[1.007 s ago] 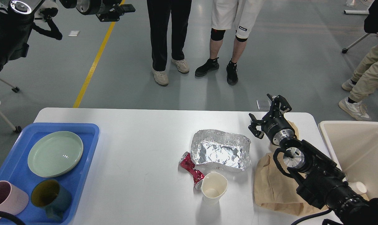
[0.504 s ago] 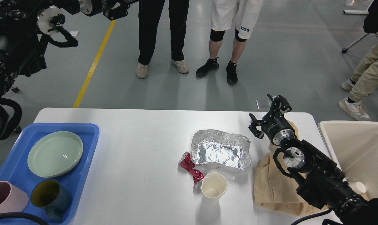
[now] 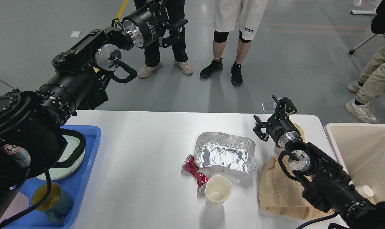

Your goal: Tidy desktop

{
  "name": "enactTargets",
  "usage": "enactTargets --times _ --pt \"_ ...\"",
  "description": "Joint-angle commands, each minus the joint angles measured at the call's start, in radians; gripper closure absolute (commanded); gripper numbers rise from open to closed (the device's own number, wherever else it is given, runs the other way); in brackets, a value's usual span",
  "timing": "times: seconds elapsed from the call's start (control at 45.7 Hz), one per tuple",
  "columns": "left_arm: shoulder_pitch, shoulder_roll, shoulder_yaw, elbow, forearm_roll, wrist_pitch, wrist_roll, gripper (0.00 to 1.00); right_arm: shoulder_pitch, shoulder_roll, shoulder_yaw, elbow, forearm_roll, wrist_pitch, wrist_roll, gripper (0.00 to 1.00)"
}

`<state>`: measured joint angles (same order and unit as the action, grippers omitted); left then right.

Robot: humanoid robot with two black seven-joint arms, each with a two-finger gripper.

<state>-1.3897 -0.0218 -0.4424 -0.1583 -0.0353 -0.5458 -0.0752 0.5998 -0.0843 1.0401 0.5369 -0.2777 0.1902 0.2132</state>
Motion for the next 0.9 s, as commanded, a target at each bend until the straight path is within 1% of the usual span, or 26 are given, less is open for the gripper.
enactTargets --times 0.0,0.175,0.35,0.504,0.788,0.81,0.876 --pt "0.057 -0.004 -0.05 0.0 0.0 0.021 -0.002 0.03 0.0 0.0 0.0 0.0 0.0 0.0 0.0 0.0" --pt "0.164 -0.004 -0.073 0.0 -0.002 0.047 -0.002 0.03 0.0 0.0 0.001 0.0 0.0 0.0 0.0 0.0" --pt "0.31 0.002 -0.173 0.0 0.0 0.063 -0.002 0.03 0.0 0.0 0.0 0.0 0.0 0.0 0.0 0.0" --pt "0.383 0.011 -0.194 0.0 0.0 0.069 -0.002 0.03 0.0 0.0 0.0 0.0 0.0 0.0 0.0 0.0" --pt "0.485 0.028 -0.249 0.0 -0.002 0.07 -0.002 0.03 0.0 0.0 0.0 0.0 0.0 0.0 0.0 0.0" --pt "0.489 0.028 -0.249 0.0 -0.002 0.069 -0.012 0.03 0.0 0.0 0.0 0.0 0.0 0.0 0.0 0.0" --pt "0.494 0.032 -0.254 0.0 -0.002 0.069 -0.015 0.03 0.0 0.0 0.0 0.0 0.0 0.0 0.0 0.0"
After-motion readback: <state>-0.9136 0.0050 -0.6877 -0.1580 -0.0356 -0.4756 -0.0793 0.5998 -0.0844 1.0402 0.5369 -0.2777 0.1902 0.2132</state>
